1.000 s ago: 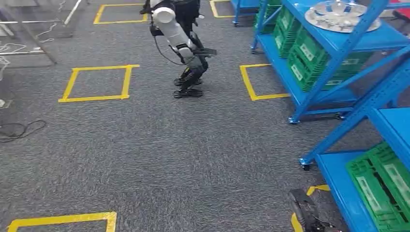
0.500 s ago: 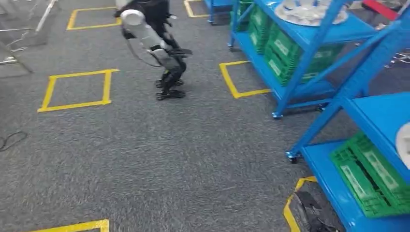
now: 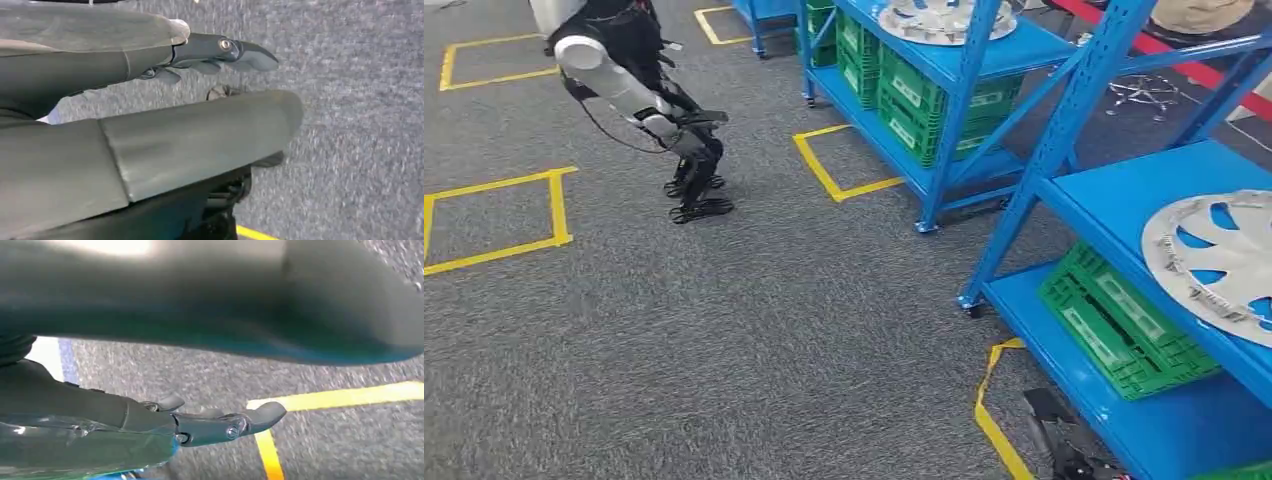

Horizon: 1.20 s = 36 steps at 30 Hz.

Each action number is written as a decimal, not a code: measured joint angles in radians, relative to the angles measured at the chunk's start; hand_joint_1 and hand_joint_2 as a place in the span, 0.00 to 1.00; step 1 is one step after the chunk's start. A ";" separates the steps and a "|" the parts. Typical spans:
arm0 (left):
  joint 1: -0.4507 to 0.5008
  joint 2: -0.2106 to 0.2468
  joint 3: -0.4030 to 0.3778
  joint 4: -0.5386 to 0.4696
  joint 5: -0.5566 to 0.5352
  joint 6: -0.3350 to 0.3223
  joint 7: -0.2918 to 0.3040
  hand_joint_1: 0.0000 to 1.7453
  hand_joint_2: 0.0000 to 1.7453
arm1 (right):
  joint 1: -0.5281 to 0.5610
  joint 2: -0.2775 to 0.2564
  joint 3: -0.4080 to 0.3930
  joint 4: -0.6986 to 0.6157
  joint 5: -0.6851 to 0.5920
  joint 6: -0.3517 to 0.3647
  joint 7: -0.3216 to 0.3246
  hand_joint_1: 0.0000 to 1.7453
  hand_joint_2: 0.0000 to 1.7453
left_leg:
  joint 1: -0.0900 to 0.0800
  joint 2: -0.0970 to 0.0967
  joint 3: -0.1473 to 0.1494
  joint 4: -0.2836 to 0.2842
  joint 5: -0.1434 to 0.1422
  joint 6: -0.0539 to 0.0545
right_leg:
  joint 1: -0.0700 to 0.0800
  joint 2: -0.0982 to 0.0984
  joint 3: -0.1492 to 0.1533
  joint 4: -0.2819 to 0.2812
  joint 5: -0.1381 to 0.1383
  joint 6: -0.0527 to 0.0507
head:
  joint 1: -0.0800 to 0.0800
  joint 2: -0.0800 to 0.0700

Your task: Take the parts from the cabinet and place them on the table.

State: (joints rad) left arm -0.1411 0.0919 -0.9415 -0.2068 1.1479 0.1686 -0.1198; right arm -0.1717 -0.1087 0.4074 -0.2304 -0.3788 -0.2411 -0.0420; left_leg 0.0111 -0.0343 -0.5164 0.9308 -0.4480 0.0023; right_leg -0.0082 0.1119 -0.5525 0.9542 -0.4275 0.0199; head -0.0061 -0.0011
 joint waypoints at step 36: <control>0.006 -0.005 -0.001 0.000 0.000 0.003 -0.002 0.00 0.00 | 0.003 -0.002 0.016 0.000 -0.014 0.000 0.003 0.00 0.00 | 0.000 0.060 0.006 -0.005 -0.003 0.016 | -0.006 -0.100 -0.138 0.328 -0.165 0.023 | 0.029 0.000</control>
State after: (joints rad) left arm -0.1356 0.0870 -0.9426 -0.2064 1.1479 0.1717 -0.1213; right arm -0.1691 -0.1106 0.4231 -0.2300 -0.3925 -0.2415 -0.0389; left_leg 0.0108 0.0260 -0.5106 0.9258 -0.4513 0.0180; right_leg -0.0146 0.0119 -0.6909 1.2824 -0.5924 0.0431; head 0.0225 -0.0011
